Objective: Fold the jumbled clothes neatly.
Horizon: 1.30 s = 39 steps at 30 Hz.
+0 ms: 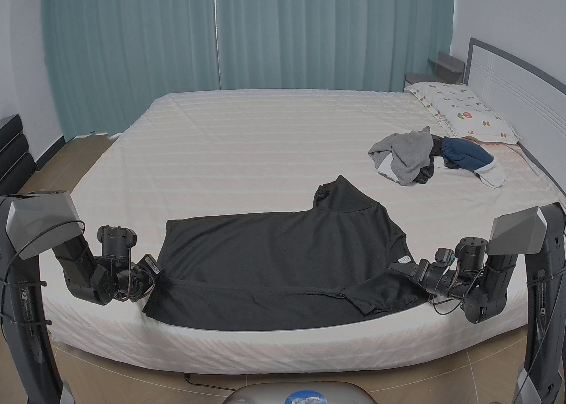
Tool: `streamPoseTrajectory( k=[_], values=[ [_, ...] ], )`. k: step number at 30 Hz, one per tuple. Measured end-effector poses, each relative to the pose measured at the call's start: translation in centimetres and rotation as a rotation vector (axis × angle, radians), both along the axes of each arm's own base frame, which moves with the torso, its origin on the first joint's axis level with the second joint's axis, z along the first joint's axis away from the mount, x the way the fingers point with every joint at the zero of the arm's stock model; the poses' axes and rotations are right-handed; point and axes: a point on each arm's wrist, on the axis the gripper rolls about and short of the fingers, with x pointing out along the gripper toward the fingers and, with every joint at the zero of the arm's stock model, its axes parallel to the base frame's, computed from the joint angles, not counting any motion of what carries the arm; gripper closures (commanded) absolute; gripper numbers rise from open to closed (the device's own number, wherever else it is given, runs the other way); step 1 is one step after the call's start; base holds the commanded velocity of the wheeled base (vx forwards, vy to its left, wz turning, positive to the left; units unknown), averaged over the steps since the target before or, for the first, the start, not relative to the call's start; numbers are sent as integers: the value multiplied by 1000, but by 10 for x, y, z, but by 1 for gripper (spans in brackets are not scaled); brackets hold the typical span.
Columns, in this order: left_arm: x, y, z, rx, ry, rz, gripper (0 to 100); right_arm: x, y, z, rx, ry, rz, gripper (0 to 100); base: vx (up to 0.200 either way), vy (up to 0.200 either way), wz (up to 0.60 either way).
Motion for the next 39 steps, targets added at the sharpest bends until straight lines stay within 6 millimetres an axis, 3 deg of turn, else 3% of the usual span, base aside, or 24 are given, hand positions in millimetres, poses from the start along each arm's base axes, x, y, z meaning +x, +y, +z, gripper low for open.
streamPoseTrajectory(
  k=[27, 28, 39],
  values=[
    [0, 1, -1, 17, 3, 23, 100, -1, -17, 2, -7, -30, -84, 100, 0, 0, 0],
    [0, 1, -1, 17, 3, 22, 0, -1, -17, 1, -7, -31, -82, 0, 0, 0, 0],
    [0, 1, 0, 3, -2, 31, 0, -1, -16, 4, 9, -34, -83, 0, 0, 0, 0]
  ],
)
